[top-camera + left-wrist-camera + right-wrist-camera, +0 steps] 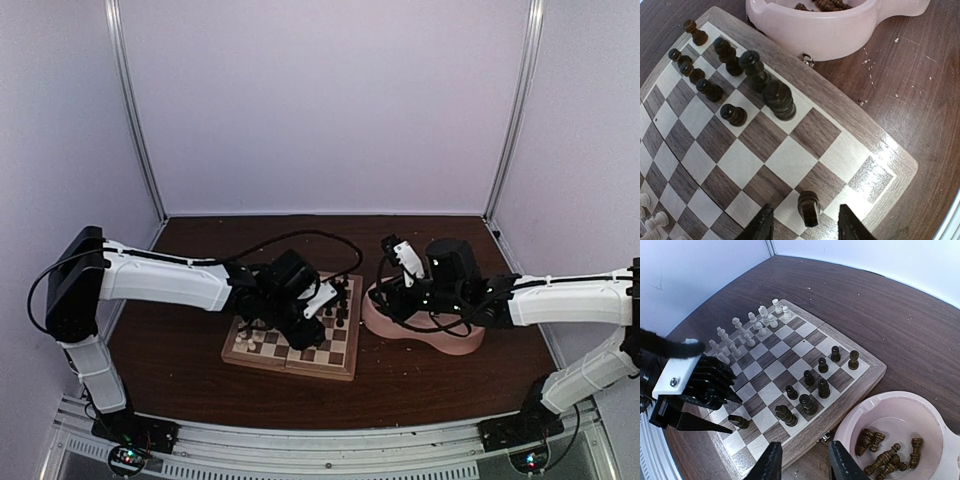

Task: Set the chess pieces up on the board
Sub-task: Place the knight on the chessboard, then pick up the knight from the chessboard.

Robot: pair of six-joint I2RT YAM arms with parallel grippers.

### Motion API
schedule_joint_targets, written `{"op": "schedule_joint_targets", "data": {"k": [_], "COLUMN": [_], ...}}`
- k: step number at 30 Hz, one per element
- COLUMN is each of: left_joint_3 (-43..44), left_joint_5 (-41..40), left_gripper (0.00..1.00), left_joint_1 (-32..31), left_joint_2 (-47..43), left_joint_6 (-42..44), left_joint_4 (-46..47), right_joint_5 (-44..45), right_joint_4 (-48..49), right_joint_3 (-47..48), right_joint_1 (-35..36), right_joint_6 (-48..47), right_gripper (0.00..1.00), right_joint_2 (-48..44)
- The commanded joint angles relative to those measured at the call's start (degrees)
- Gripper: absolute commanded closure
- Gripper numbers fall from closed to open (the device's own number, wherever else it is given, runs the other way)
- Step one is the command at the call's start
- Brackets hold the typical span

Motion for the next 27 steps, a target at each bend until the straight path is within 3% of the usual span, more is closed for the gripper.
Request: {"op": "schedule_joint_targets", "data": {"k": [1,7,15,27], "left_joint_3": [-1.1,-10.1,-20.6,-29.9], "left_joint_5": [-2.4,-1.8,1.0,-5.7], "left_gripper": [0.51,0.48,0.46,0.44], "left_joint_1": [-0.2,2.5,12.9,13.1], "left_joint_2": [-4.8,-14.7,-24.6,-37.6], "left_joint_6": [-1.3,-5.3,-14.9,-15.2], "left_joint_4": [2.7,11.0,19.1,27.4], "right_joint_5": [-1.4,-3.0,-4.6,-4.5], "right_joint_4": [2.5,2.4,-1.9,-8.6], "right_joint_3": [-0.7,0.5,6.6,17.3], "right_joint_1": [1.2,4.0,10.1,12.6], "right_joint_6": [-1.7,-4.3,-8.3,-7.7], "right_gripper": [0.67,0.67,0.69,0.72], "right_joint_2": [-1.2,-0.2,6.8,20.3]}}
